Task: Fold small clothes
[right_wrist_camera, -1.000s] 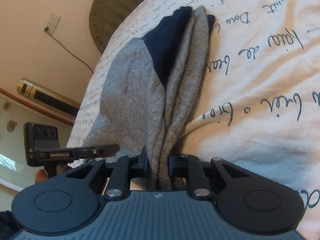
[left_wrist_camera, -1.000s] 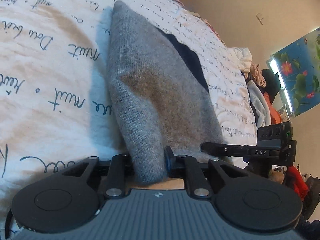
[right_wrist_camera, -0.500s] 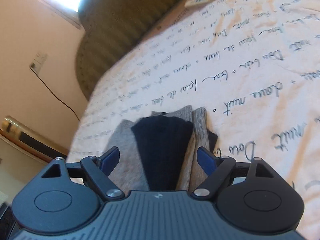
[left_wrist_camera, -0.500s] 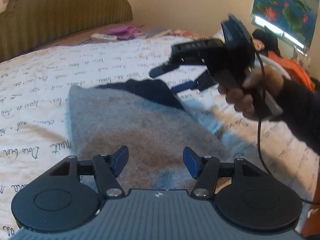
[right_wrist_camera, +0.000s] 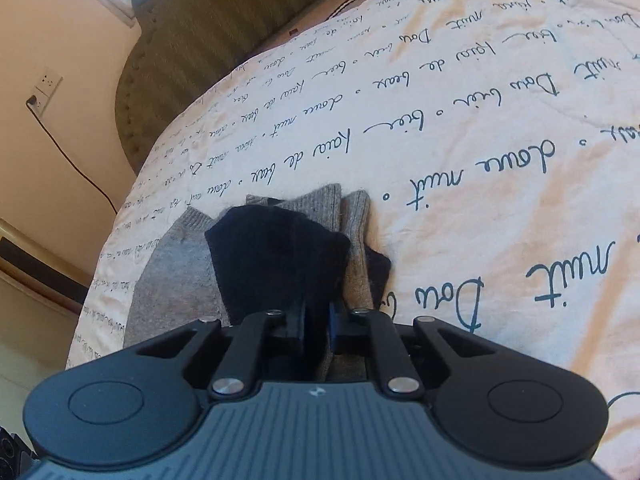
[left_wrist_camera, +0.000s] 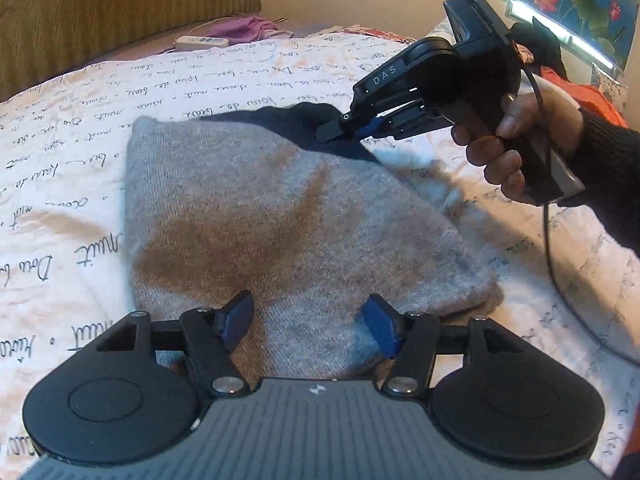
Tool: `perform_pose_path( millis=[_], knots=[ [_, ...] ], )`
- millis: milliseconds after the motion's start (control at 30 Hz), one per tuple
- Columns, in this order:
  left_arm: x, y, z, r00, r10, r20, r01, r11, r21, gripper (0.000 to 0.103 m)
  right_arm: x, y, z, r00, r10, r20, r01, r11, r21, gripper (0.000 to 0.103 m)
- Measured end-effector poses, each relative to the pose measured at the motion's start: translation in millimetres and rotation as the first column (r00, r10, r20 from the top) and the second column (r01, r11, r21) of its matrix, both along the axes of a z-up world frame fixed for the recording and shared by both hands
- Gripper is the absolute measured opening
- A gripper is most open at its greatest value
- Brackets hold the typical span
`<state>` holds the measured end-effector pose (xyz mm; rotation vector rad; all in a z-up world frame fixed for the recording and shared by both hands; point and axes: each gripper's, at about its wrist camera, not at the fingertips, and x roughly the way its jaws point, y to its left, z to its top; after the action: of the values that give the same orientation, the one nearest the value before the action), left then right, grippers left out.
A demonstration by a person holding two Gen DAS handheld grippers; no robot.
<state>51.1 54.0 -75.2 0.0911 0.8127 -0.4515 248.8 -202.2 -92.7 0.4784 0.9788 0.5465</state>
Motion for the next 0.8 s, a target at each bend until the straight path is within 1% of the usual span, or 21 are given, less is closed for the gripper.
perform_pose_path(
  millis=[33, 67, 100, 133, 167, 200, 233, 267, 300, 333, 367, 400, 433, 500, 533, 600, 633, 700, 767, 800],
  knots=[
    [-3, 5, 10, 1.000, -0.004, 0.019, 0.004, 1.000, -0.020, 0.061, -4, -1, 8, 1.000, -0.007, 0.006, 0.007, 1.000, -0.012, 0.017],
    [-5, 9, 20, 0.999, -0.006, 0.044, 0.008, 0.999, -0.034, 0.061, -10, -2, 18, 0.999, -0.016, 0.030, 0.017, 1.000, -0.021, 0.019],
    [-4, 13, 31, 0.997, -0.003, 0.078, 0.006, 0.999, -0.035, 0.063, -18, -2, 30, 0.997, -0.021, 0.076, 0.023, 1.000, -0.022, 0.019],
    [0, 15, 39, 0.994, 0.010, 0.111, -0.007, 1.000, -0.027, 0.066, -27, -1, 41, 0.993, -0.019, 0.114, 0.019, 1.000, 0.000, 0.022],
    [5, 15, 44, 0.989, 0.025, 0.143, -0.023, 1.000, -0.016, 0.068, -33, 2, 48, 0.991, -0.012, 0.132, 0.006, 0.999, 0.045, 0.025],
    [14, 14, 46, 0.986, 0.042, 0.164, -0.043, 0.999, 0.004, 0.071, -39, 6, 51, 0.991, 0.002, 0.134, -0.016, 0.995, 0.100, 0.037],
    [26, 10, 45, 0.984, 0.057, 0.166, -0.062, 0.998, 0.026, 0.070, -44, 14, 51, 0.992, 0.025, 0.127, -0.042, 0.990, 0.134, 0.051],
    [39, 5, 41, 0.986, 0.066, 0.156, -0.074, 0.996, 0.043, 0.070, -47, 25, 48, 0.992, 0.053, 0.113, -0.068, 0.989, 0.134, 0.057],
    [49, 1, 33, 0.989, 0.067, 0.133, -0.076, 0.995, 0.064, 0.069, -50, 34, 42, 0.993, 0.073, 0.097, -0.083, 0.990, 0.112, 0.057],
    [58, -4, 24, 0.993, 0.056, 0.100, -0.065, 0.994, 0.085, 0.069, -51, 43, 33, 0.994, 0.077, 0.071, -0.081, 0.995, 0.051, 0.057],
    [61, -7, 13, 0.996, 0.039, 0.086, -0.049, 0.992, 0.115, 0.069, -51, 48, 23, 0.997, 0.063, 0.046, -0.062, 0.998, -0.016, 0.056],
    [59, -12, 5, 0.995, 0.016, 0.099, -0.031, 0.988, 0.150, 0.071, -53, 47, 13, 0.998, 0.045, 0.041, -0.042, 0.997, -0.061, 0.055],
    [53, -16, -2, 0.992, -0.012, 0.129, -0.012, 0.982, 0.187, 0.078, -56, 42, 6, 0.997, 0.041, 0.067, -0.039, 0.998, -0.041, 0.054],
    [47, -21, -8, 0.989, -0.022, 0.148, -0.010, 0.978, 0.210, 0.081, -61, 35, 1, 0.997, 0.022, 0.068, -0.021, 1.000, -0.013, 0.054],
    [47, -22, -9, 0.988, -0.019, 0.152, -0.015, 0.976, 0.217, 0.082, -63, 38, 3, 0.997, 0.029, 0.078, -0.026, 0.999, -0.039, 0.054],
    [49, -20, -9, 0.990, -0.004, 0.143, -0.025, 0.978, 0.205, 0.082, -65, 48, 10, 0.994, 0.049, 0.099, -0.038, 0.993, -0.108, 0.054],
    [49, -18, -8, 0.990, 0.000, 0.139, -0.028, 0.979, 0.200, 0.082, -66, 50, 15, 0.994, 0.041, 0.098, -0.029, 0.993, -0.113, 0.055],
    [47, -17, -6, 0.990, 0.006, 0.138, -0.033, 0.980, 0.196, 0.082, -72, 47, 26, 0.996, 0.012, 0.092, -0.005, 0.997, -0.077, 0.056],
    [47, -18, -7, 0.990, 0.008, 0.142, -0.036, 0.980, 0.198, 0.082, -85, 45, 37, 0.992, 0.020, 0.122, -0.018, 1.000, -0.019, 0.057],
    [47, -19, -8, 0.989, 0.008, 0.145, -0.037, 0.979, 0.201, 0.082, -89, 44, 37, 0.993, 0.026, 0.115, -0.026, 1.000, -0.006, 0.057]
  ],
)
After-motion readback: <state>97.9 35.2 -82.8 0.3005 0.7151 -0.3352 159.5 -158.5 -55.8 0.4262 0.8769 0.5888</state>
